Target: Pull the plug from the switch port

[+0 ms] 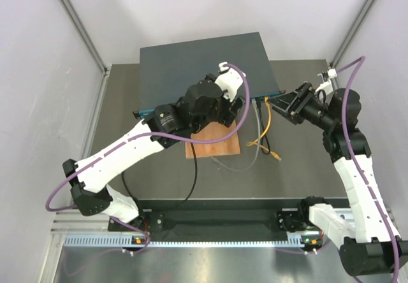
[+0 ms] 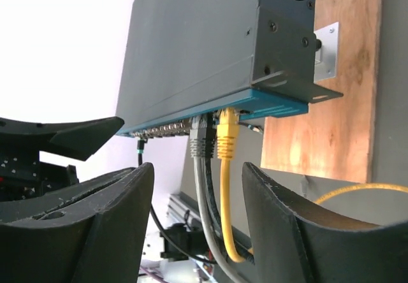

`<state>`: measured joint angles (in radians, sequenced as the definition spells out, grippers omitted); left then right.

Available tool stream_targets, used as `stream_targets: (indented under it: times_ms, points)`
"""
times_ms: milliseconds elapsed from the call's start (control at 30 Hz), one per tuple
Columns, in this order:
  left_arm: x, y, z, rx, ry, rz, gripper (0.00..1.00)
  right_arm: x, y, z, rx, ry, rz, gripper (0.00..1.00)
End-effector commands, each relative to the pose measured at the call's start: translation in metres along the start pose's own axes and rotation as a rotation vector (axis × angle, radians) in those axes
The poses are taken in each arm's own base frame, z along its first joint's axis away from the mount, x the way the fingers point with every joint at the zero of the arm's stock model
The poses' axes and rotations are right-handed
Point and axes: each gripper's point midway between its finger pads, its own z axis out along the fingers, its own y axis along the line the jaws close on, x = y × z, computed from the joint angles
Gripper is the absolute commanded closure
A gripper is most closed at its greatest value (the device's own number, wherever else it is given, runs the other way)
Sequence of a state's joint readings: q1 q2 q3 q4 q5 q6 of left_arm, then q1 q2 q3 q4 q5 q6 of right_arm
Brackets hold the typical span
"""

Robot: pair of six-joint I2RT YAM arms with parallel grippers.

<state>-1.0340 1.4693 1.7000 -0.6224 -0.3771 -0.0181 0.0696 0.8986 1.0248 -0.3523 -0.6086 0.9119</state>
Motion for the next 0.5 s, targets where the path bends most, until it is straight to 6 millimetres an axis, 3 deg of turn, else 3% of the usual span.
stream_targets:
  times_ms: [0,267,367,467]
  points:
    - [-0.014,0.015,-0.002,-0.07,-0.04,0.065,0.25,-0.014,0.015,0.002,-0.081,-0.047,0.006,0.43]
    - [-0.006,0.02,0.007,-0.11,-0.005,0.126,0.4,-0.016,0.008,0.009,-0.079,-0.061,0.02,0.47]
    - [-0.004,0.023,0.01,-0.129,-0.001,0.129,0.46,-0.018,0.005,0.013,-0.076,-0.061,0.021,0.56]
    - [-0.005,0.025,0.01,-0.142,-0.004,0.126,0.48,-0.016,0.001,0.017,-0.071,-0.047,0.022,0.57]
